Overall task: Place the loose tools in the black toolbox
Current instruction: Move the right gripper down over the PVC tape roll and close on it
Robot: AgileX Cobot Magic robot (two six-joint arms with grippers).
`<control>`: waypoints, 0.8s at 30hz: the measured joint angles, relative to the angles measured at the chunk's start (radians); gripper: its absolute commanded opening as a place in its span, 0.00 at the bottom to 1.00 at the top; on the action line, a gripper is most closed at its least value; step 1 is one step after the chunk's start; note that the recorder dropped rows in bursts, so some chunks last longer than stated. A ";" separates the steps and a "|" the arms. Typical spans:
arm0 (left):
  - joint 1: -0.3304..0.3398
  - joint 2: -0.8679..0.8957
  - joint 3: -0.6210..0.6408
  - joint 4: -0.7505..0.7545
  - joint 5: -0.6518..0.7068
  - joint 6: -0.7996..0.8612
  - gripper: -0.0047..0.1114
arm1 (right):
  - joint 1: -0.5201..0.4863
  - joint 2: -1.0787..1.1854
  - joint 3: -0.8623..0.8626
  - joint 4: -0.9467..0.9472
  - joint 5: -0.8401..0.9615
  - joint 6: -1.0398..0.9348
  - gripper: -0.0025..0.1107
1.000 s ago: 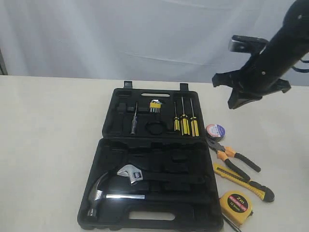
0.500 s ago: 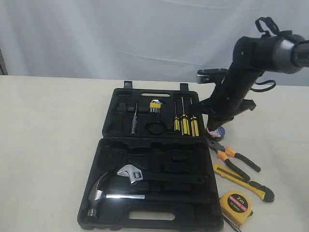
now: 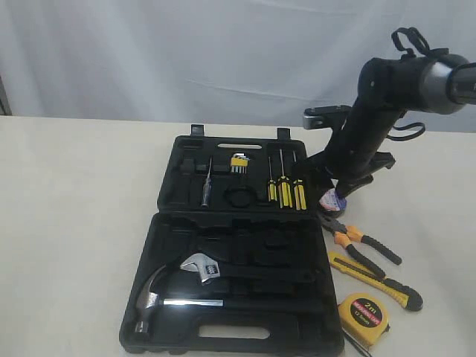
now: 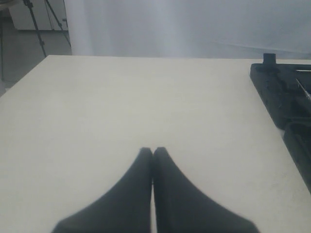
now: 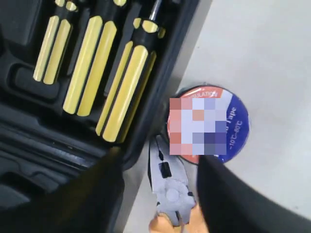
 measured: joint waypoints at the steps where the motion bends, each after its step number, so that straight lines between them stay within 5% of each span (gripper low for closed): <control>1: 0.000 0.000 0.000 0.000 0.000 0.000 0.04 | 0.000 0.000 0.000 0.000 0.000 0.006 0.71; 12: 0.000 0.000 0.000 0.000 0.000 0.000 0.04 | 0.000 0.000 0.000 -0.062 -0.002 0.126 0.76; 18: 0.000 0.000 0.000 0.000 0.000 0.000 0.04 | -0.007 0.002 0.000 -0.117 -0.020 0.187 0.60; 24: 0.000 0.000 0.000 0.000 0.000 0.000 0.04 | -0.045 0.041 0.000 -0.122 -0.033 0.195 0.60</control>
